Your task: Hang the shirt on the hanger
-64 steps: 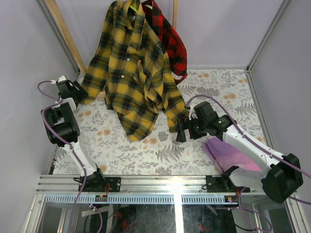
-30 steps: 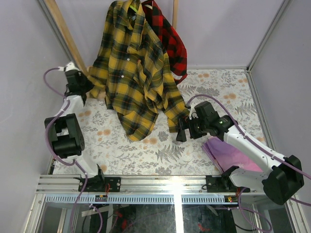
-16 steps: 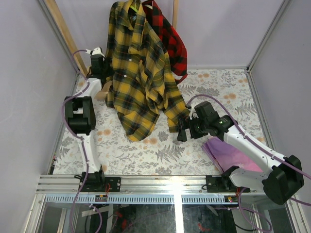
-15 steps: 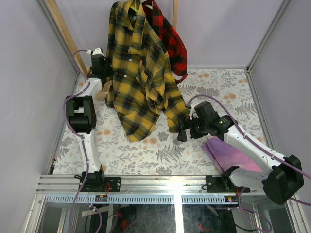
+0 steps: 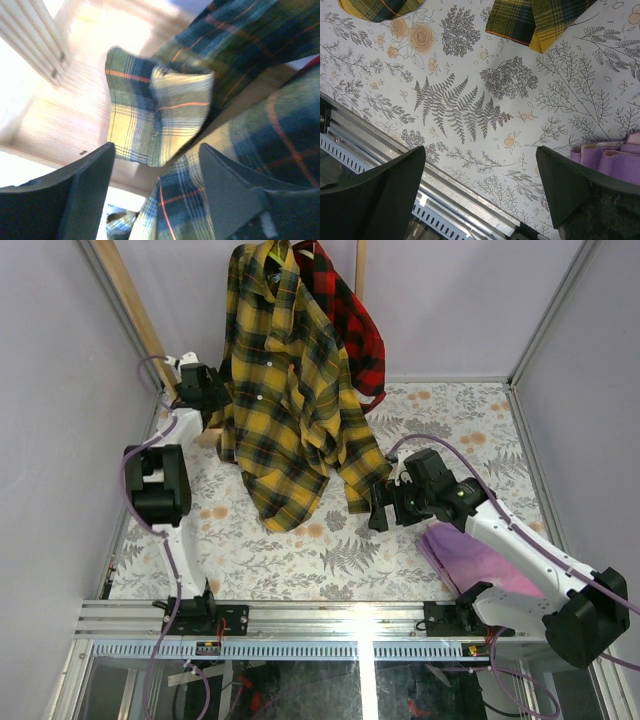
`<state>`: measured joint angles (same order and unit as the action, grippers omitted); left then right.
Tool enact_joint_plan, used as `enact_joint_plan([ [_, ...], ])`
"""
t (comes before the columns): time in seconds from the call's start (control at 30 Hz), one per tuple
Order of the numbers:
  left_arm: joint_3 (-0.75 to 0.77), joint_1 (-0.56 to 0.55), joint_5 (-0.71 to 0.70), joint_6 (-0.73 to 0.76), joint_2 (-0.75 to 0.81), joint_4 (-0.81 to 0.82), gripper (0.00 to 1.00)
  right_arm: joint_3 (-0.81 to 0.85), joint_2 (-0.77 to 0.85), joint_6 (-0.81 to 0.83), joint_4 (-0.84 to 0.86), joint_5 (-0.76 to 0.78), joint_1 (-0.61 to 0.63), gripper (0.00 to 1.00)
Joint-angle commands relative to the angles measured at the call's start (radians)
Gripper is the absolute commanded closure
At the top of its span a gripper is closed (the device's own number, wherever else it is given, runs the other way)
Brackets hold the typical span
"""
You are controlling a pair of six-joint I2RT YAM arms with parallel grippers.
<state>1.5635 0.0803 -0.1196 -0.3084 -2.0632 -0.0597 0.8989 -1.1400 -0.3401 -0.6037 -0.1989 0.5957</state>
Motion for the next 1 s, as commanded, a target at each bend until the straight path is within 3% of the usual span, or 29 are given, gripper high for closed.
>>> enact_joint_plan([
  [0.0,-0.09,0.004,-0.053,-0.021,0.203,0.09,0.28,0.016,0.054,-0.008,-0.012,0.025,0.0,0.01],
  [0.37,-0.32,-0.045,-0.027,-0.17,0.549,-0.152,0.06,0.019,0.09,-0.018,0.003,0.034,0.0,0.01],
  [0.43,-0.378,-0.1,-0.024,-0.198,0.604,-0.187,0.0,0.022,0.085,-0.017,0.007,0.02,0.001,0.01],
  [0.57,-0.53,-0.254,-0.031,-0.299,0.719,-0.196,0.0,0.013,0.074,-0.012,0.021,0.002,0.001,0.01],
  [0.67,-0.63,-0.387,-0.149,-0.366,0.777,-0.213,0.0,0.012,0.064,-0.013,0.026,-0.008,0.001,0.0],
  [0.77,-0.712,-0.477,-0.238,-0.435,0.786,-0.209,0.0,0.013,0.059,-0.018,0.032,-0.021,0.0,0.0],
  [0.97,-0.756,-0.548,-0.311,-0.489,0.663,-0.17,0.0,0.017,0.049,-0.019,0.03,-0.036,0.0,0.01],
])
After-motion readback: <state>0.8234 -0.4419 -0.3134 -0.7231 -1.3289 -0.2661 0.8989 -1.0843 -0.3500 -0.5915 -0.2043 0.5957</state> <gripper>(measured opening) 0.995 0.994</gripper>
